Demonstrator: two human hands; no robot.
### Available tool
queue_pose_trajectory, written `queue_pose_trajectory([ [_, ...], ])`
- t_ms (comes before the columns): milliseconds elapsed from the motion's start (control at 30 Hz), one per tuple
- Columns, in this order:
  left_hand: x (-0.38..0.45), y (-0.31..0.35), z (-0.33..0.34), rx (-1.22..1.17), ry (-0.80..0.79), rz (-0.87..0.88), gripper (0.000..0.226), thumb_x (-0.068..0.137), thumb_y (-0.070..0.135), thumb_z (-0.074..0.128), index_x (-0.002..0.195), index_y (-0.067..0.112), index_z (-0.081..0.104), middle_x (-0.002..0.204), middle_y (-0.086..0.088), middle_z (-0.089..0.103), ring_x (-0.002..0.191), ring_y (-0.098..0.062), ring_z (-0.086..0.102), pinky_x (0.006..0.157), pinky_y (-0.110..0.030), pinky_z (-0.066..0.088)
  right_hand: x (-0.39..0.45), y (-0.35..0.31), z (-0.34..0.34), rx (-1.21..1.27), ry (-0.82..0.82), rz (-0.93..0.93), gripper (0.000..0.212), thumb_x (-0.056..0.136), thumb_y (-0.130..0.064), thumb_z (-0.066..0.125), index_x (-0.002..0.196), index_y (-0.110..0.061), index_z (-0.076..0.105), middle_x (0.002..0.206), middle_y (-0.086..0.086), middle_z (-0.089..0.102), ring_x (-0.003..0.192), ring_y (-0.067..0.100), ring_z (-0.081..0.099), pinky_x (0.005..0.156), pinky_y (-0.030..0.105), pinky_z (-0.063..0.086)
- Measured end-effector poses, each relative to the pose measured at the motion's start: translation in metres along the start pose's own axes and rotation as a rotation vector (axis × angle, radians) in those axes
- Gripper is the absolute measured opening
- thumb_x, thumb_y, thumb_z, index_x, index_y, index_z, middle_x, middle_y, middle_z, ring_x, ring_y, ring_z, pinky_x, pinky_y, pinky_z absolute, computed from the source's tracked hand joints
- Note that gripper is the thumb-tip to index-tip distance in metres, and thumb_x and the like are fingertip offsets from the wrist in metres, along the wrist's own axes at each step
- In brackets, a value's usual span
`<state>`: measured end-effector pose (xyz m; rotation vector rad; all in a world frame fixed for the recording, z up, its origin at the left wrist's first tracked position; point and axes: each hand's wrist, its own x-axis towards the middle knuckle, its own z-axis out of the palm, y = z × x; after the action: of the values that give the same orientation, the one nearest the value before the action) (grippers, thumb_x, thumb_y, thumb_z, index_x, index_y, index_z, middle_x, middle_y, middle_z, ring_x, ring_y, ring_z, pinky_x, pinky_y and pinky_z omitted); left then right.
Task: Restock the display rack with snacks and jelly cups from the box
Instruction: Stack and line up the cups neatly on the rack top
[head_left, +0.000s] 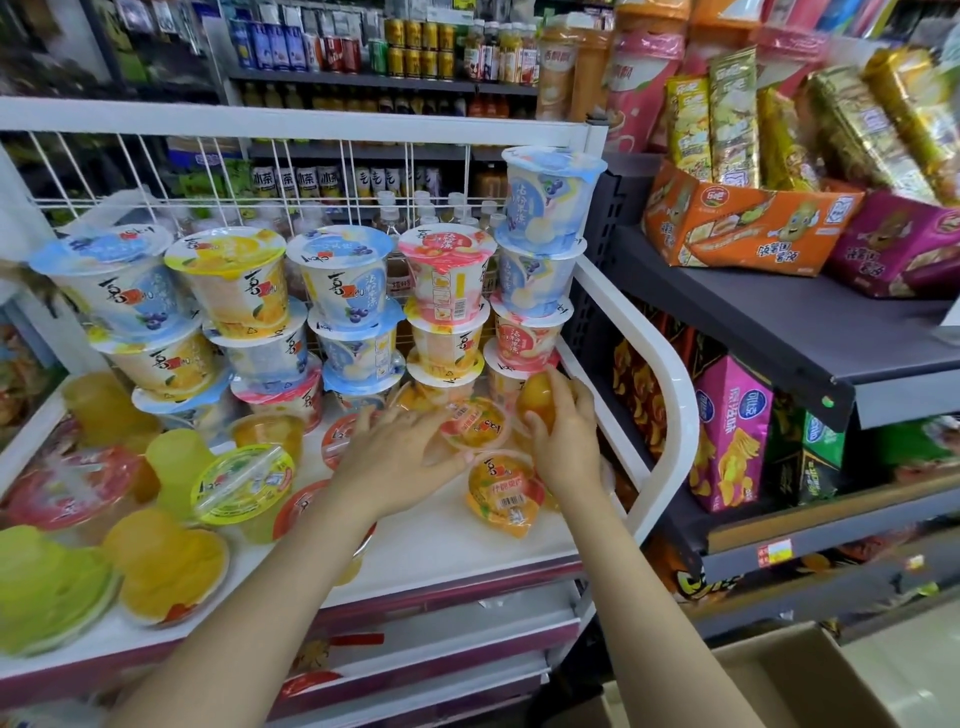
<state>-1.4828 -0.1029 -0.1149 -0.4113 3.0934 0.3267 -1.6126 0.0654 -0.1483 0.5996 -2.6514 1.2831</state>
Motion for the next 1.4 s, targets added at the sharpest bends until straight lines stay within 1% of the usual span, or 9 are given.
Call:
queue_pose_trajectory([
  [100, 0.0, 0.002, -0.002, -0.012, 0.003, -0.002, 0.091, 0.075, 0.085, 0.014, 0.151, 0.038, 0.03, 0.157, 0.005, 0.036, 0.146, -0.021, 0.024, 0.119, -0.049, 0.011, -0.005, -0.003, -0.002, -0.025, 0.023, -0.012, 0.064, 0.095, -0.015, 0.062, 0.152, -0.021, 0.034, 0.16, 0.013, 0.021, 0.148, 0.03, 0.024, 0.117, 0.04, 0.032],
  [267, -0.016, -0.009, -0.015, -0.163, 0.127, 0.073, 0.078, 0.08, 0.078, 0.026, 0.148, 0.041, 0.037, 0.151, 0.01, 0.043, 0.139, -0.017, 0.033, 0.112, -0.035, 0.021, -0.012, -0.015, -0.006, -0.103, 0.173, -0.309, 0.048, 0.09, -0.019, 0.07, 0.135, -0.01, 0.056, 0.14, 0.014, 0.049, 0.133, 0.029, 0.043, 0.112, 0.041, 0.038],
  [400, -0.042, -0.03, -0.02, -0.117, 0.191, 0.026, 0.084, 0.079, 0.077, 0.022, 0.146, 0.032, 0.044, 0.152, 0.006, 0.041, 0.141, -0.017, 0.033, 0.114, -0.036, 0.021, -0.01, -0.041, 0.008, 0.055, -0.093, -0.416, 0.025, 0.089, -0.014, 0.069, 0.114, -0.012, 0.069, 0.111, 0.003, 0.067, 0.107, 0.018, 0.059, 0.092, 0.03, 0.048],
  [533, -0.051, -0.043, -0.009, -0.169, 0.144, -0.068, 0.071, 0.09, 0.069, 0.041, 0.152, 0.036, 0.033, 0.162, 0.012, 0.021, 0.148, -0.015, 0.019, 0.119, -0.036, 0.014, -0.008, -0.065, 0.036, 0.049, -0.321, -0.421, 0.032, 0.086, -0.014, 0.072, 0.118, -0.01, 0.069, 0.117, 0.007, 0.069, 0.11, 0.021, 0.061, 0.092, 0.022, 0.044],
  [633, -0.055, -0.043, -0.009, -0.162, 0.198, -0.081, 0.059, 0.096, 0.057, 0.046, 0.15, 0.036, 0.037, 0.159, 0.012, 0.027, 0.144, -0.014, 0.023, 0.116, -0.034, 0.019, 0.004, -0.075, 0.049, 0.002, -0.414, -0.413, 0.041, 0.087, -0.016, 0.071, 0.127, -0.012, 0.064, 0.125, 0.007, 0.065, 0.118, 0.021, 0.056, 0.089, 0.014, 0.033],
  [867, -0.062, -0.038, -0.009, -0.079, 0.258, -0.229, 0.062, 0.093, 0.061, 0.037, 0.137, 0.017, 0.045, 0.153, -0.003, 0.036, 0.141, -0.022, 0.032, 0.112, -0.036, 0.028, 0.024, -0.077, 0.072, -0.215, -0.547, -0.438, 0.06, 0.088, -0.025, 0.071, 0.144, -0.026, 0.05, 0.121, 0.008, 0.053, 0.114, 0.025, 0.051, 0.097, 0.037, 0.043],
  [967, -0.06, -0.039, -0.008, -0.076, 0.23, -0.291, 0.063, 0.098, 0.054, 0.041, 0.143, 0.011, 0.035, 0.163, -0.007, 0.02, 0.15, -0.023, 0.018, 0.122, -0.039, 0.013, 0.023, -0.075, 0.076, -0.212, -0.524, -0.464, 0.053, 0.085, -0.024, 0.074, 0.135, -0.025, 0.058, 0.116, 0.008, 0.05, 0.11, 0.024, 0.048, 0.093, 0.033, 0.042],
  [1133, -0.055, -0.045, -0.008, -0.095, 0.215, -0.356, 0.069, 0.094, 0.059, 0.039, 0.144, 0.011, 0.032, 0.149, -0.006, 0.043, 0.141, -0.022, 0.033, 0.122, -0.043, 0.007, 0.017, -0.072, 0.08, -0.143, -0.551, -0.492, 0.042, 0.078, -0.022, 0.077, 0.118, -0.025, 0.064, 0.112, 0.008, 0.053, 0.106, 0.022, 0.047, 0.095, 0.034, 0.042],
  [1400, -0.055, -0.044, -0.007, -0.123, 0.234, -0.342, 0.066, 0.095, 0.057, 0.043, 0.144, 0.013, 0.032, 0.152, -0.005, 0.039, 0.143, -0.021, 0.03, 0.122, -0.044, 0.007, 0.016, -0.066, 0.092, -0.072, -0.558, -0.432, 0.045, 0.064, -0.037, 0.078, 0.105, -0.031, 0.058, 0.104, -0.002, 0.064, 0.1, 0.019, 0.056, 0.087, 0.043, 0.05],
])
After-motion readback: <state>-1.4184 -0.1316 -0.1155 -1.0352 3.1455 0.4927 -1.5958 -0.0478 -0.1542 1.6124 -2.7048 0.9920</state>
